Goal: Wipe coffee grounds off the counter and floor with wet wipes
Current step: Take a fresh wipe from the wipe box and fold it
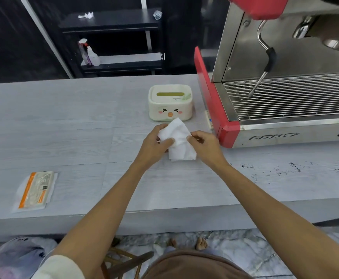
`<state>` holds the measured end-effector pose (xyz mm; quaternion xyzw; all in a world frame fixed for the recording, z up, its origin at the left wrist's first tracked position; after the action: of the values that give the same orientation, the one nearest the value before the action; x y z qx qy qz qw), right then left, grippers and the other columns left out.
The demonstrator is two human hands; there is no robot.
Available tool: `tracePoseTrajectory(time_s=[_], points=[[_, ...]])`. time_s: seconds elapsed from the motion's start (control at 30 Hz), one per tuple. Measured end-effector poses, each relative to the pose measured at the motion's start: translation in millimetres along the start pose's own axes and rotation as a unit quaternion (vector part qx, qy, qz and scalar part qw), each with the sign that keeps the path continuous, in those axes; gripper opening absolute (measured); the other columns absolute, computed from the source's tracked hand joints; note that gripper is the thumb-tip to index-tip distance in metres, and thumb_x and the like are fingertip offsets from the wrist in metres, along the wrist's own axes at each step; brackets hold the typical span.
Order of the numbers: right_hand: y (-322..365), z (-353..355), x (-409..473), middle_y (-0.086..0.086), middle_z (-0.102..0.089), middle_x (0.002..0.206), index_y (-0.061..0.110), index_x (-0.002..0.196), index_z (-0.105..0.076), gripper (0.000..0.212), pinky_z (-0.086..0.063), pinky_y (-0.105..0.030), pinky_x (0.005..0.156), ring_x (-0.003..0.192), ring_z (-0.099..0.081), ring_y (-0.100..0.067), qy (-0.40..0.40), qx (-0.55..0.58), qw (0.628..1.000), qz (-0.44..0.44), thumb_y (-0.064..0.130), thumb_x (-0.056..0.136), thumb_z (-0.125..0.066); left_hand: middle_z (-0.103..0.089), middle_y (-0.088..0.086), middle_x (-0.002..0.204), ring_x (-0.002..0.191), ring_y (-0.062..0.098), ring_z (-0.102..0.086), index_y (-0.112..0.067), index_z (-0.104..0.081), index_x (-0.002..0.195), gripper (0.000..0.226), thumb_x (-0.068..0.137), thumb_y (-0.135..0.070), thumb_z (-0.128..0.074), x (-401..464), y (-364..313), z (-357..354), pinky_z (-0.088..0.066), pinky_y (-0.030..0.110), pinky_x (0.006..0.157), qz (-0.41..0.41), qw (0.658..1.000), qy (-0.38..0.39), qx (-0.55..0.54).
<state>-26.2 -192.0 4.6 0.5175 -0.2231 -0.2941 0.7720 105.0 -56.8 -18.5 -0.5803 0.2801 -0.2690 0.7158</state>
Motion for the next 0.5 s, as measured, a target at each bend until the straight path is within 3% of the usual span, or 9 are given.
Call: tracePoseTrajectory(time_s=[0.13, 0.23, 0.37, 0.5], points=[[-3.4, -2.2, -3.3, -0.005, -0.072, 0.084, 0.013, 0.088, -0.073, 0.012, -0.052, -0.034, 0.073, 0.074, -0.063, -0.012, 0.030, 0.071, 0.996, -0.050, 0.017, 0.090, -0.062, -0.064, -0.012, 0.126, 0.112, 0.008, -0.066, -0.034, -0.049, 0.136, 0.060, 0.084, -0.042, -0.077, -1.7, 1.4, -10.3, -0.059, 0.039, 0.092, 0.028, 0.999, 0.019, -0.036], [-2.1, -2.5, -6.6, -0.008, -0.073, 0.091, 0.012, 0.092, -0.072, 0.012, -0.056, -0.037, 0.077, 0.084, -0.068, -0.023, 0.035, 0.104, 0.992, -0.056, 0.014, 0.091, -0.061, -0.058, -0.006, 0.137, 0.119, 0.015, -0.065, -0.036, -0.035, 0.147, 0.083, 0.080, -0.038, -0.083, -4.5, 9.4, -26.4, -0.057, 0.045, 0.096, 0.092, 0.982, 0.071, -0.149], [-7.8, -0.9, -10.5, -0.002, -0.074, 0.087, 0.015, 0.095, -0.069, 0.011, -0.057, -0.032, 0.071, 0.081, -0.070, -0.017, 0.020, 0.133, 0.988, -0.081, 0.011, 0.090, -0.060, -0.064, 0.003, 0.134, 0.116, 0.026, -0.068, -0.030, -0.041, 0.144, 0.074, 0.083, -0.020, -0.082, -7.3, 18.4, -29.8, -0.059, 0.048, 0.087, 0.138, 0.954, 0.078, -0.255], [-18.2, -2.7, -12.4, -0.007, -0.073, 0.093, 0.014, 0.094, -0.067, 0.010, -0.057, -0.040, 0.075, 0.088, -0.070, -0.024, 0.023, 0.162, 0.979, -0.120, 0.011, 0.088, -0.060, -0.072, 0.004, 0.118, 0.099, 0.021, -0.074, -0.029, -0.043, 0.144, 0.075, 0.083, -0.011, -0.081, -9.2, 21.9, -17.4, -0.061, 0.037, 0.074, 0.152, 0.962, 0.027, -0.225]])
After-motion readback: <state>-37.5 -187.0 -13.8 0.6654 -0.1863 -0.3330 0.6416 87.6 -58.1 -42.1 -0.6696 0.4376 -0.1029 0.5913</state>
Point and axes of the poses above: each hand's wrist, its own x-axis towards the middle knuckle, its own z-axis out of the back of the hand, y = z × x, the point moved 8 cm from there along x, towards the middle knuckle
